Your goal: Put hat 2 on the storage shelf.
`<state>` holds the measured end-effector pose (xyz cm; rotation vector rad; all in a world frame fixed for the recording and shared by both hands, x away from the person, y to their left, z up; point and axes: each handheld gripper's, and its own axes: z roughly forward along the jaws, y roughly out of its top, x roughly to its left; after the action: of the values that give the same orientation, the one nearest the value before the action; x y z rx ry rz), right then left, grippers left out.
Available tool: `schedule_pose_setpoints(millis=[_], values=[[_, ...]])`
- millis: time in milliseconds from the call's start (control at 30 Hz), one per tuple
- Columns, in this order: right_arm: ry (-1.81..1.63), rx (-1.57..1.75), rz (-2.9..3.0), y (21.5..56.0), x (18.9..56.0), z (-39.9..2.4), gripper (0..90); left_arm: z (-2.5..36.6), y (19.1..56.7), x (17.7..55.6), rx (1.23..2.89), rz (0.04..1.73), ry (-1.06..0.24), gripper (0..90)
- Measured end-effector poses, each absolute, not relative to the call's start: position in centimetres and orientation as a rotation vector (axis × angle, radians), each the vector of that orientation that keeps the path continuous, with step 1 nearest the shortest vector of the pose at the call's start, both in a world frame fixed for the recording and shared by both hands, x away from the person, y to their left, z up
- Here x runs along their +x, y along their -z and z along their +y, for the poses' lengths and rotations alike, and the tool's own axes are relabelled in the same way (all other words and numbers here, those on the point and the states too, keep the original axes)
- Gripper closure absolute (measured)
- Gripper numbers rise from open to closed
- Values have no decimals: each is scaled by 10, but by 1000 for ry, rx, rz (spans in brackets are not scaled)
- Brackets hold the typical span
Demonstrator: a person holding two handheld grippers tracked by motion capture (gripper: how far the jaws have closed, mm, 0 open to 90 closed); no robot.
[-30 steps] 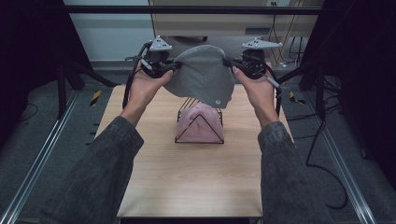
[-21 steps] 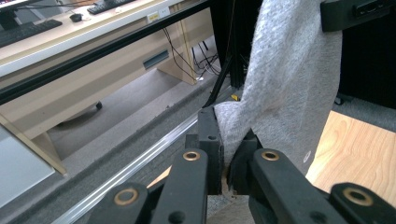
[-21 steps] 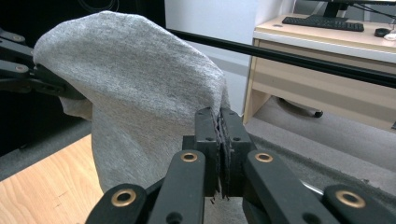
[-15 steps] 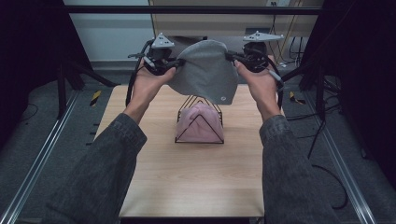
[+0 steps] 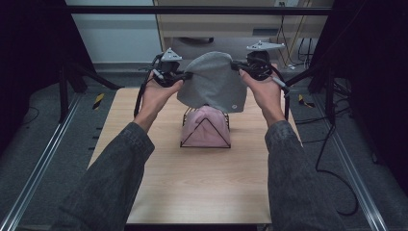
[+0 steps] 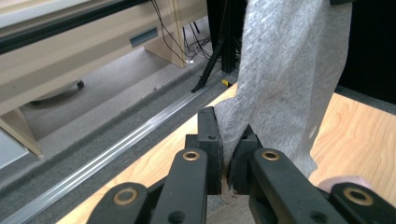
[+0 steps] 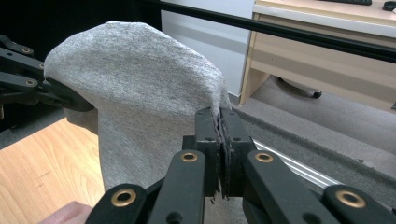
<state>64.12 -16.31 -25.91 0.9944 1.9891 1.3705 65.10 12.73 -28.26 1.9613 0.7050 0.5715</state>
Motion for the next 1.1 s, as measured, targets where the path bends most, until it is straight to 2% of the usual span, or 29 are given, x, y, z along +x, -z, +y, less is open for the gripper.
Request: schedule_pose_setpoints(millis=[433,1100], values=[[-1345,998,2035,278,628,-159,881,133,300,641,1987,723,-544,864],[-1267,1082,2160,345,624,-150,880,138,361,634,2090,786,-447,863]])
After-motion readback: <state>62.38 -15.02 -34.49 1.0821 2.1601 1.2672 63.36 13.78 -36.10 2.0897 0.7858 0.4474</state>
